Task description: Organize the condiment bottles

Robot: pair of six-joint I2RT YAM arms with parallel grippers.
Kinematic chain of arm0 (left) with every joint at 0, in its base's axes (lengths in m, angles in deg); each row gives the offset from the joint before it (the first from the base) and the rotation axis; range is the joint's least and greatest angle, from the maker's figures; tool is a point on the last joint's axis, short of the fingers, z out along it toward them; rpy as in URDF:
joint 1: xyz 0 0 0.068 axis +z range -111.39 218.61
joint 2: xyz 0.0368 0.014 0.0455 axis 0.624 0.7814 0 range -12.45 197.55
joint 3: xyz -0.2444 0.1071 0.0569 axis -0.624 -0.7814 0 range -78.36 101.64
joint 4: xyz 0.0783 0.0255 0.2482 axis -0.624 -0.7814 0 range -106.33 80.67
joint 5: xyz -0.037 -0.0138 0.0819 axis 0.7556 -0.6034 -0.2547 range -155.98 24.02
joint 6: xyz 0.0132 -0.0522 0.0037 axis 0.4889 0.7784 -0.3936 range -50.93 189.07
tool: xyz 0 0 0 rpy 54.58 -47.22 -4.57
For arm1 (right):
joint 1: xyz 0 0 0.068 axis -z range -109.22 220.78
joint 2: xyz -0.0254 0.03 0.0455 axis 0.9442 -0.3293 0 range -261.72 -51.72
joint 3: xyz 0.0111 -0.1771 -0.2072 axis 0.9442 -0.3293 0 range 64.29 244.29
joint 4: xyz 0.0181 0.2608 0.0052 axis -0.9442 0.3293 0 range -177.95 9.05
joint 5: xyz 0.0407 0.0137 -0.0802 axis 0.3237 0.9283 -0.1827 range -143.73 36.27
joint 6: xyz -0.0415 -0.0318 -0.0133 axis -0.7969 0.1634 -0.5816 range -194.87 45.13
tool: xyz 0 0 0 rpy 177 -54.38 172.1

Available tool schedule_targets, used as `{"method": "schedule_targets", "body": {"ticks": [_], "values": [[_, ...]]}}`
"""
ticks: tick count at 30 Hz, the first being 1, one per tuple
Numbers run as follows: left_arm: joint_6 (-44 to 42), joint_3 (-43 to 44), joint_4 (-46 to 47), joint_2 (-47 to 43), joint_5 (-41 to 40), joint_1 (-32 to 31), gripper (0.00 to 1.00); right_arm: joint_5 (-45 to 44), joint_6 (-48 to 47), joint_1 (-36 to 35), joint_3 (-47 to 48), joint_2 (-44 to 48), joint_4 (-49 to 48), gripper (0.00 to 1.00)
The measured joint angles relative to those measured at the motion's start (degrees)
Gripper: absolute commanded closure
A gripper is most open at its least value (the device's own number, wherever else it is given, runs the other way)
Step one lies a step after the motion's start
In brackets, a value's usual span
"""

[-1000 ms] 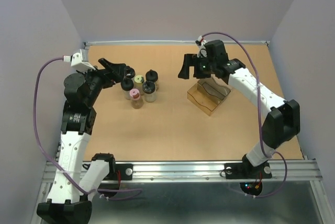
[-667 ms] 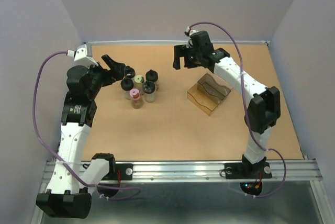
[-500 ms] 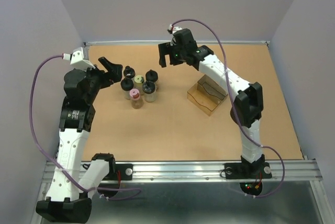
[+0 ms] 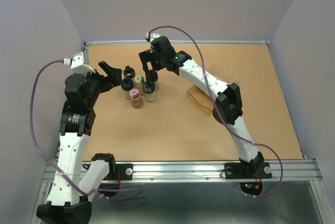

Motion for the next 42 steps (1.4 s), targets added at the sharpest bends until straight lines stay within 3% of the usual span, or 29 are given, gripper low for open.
{"method": "schedule_targets", "body": {"ticks": [16,25,33,38,42], "values": [[-1.2,0.0,-1.1,-0.3,-2.5,0.0,0.01,0.2,0.2,0.6,1.2,-5.4,0.7,0.01],[-1.2,-0.4,-1.1,-0.3,-3.0,0.0,0.02,-7.6,0.5,0.5,1.2,-5.4,0.3,0.00],[-0.9,-0.9,-1.1,-0.2,-3.1,0.0,0.01,-7.8,0.4,1.3,1.2,-4.9,1.1,0.00],[-0.9,-0.9,-1.1,-0.3,-3.5,0.0,0.01,-5.2,0.5,2.0,0.1,-2.0,2.4,0.00],[-0.9,-0.9,-1.1,-0.3,-3.7,0.0,0.01,-2.1,0.4,2.5,-5.8,6.6,1.3,0.00]]}}
